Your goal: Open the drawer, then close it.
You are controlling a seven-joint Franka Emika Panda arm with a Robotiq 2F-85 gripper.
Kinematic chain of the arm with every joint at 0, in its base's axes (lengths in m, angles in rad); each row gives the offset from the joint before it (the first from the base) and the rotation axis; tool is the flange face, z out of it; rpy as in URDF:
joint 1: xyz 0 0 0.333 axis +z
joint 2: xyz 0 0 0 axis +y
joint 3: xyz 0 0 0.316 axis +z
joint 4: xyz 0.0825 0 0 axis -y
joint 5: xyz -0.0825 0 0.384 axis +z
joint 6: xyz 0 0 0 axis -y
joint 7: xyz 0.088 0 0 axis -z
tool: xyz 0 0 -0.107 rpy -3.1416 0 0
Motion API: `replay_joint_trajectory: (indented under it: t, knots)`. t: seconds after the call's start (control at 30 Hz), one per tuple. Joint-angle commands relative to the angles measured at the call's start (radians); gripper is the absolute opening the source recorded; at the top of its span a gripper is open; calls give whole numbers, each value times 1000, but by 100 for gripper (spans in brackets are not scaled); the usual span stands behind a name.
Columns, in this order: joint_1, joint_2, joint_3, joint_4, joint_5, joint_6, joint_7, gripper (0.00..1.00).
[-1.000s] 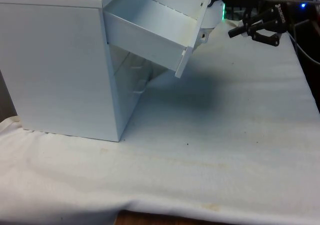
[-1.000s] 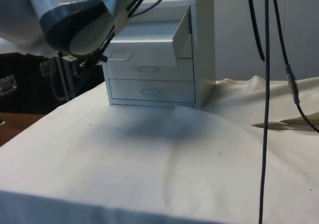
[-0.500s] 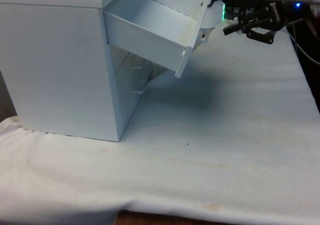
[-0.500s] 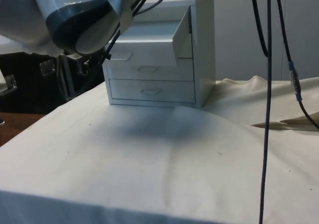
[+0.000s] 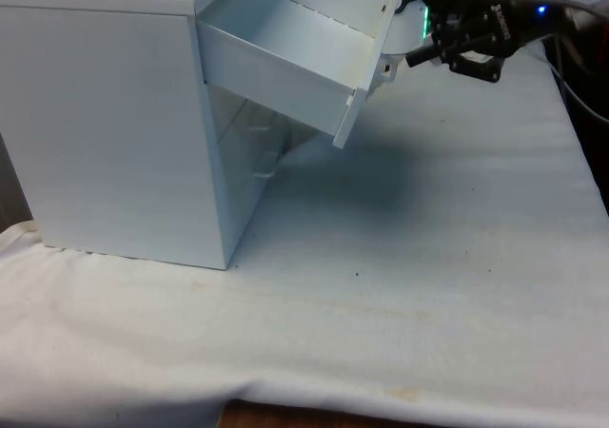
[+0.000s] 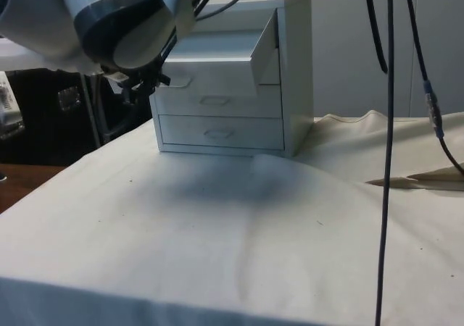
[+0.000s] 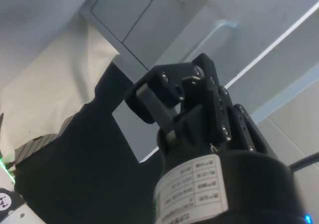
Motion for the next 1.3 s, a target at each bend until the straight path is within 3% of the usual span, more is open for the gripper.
replay_joint_trajectory:
  t: [0.0,0.07,0.1,0.13,0.3,0.33,0.37,0.57,0.6,0.8,1.27]
  knots:
    - [-10,-12,4,-11,10,20,-12,0]
    - [-14,-15,3,-14,19,25,-20,0]
    - [-8,-4,-2,-4,14,9,-13,0]
    - [-18,-19,0,-17,28,30,-29,0]
    - [-25,-24,-10,-21,45,39,-51,0]
    - [-20,-13,-15,-10,43,21,-45,0]
    - [-27,-26,-12,-23,47,41,-55,0]
    - [-34,-46,-25,-31,49,45,-96,0]
    - [-30,-35,-27,-22,48,33,-85,0]
    - [-32,-58,-35,-32,41,40,-132,0]
    - [-34,-66,-47,-42,33,50,-182,0]
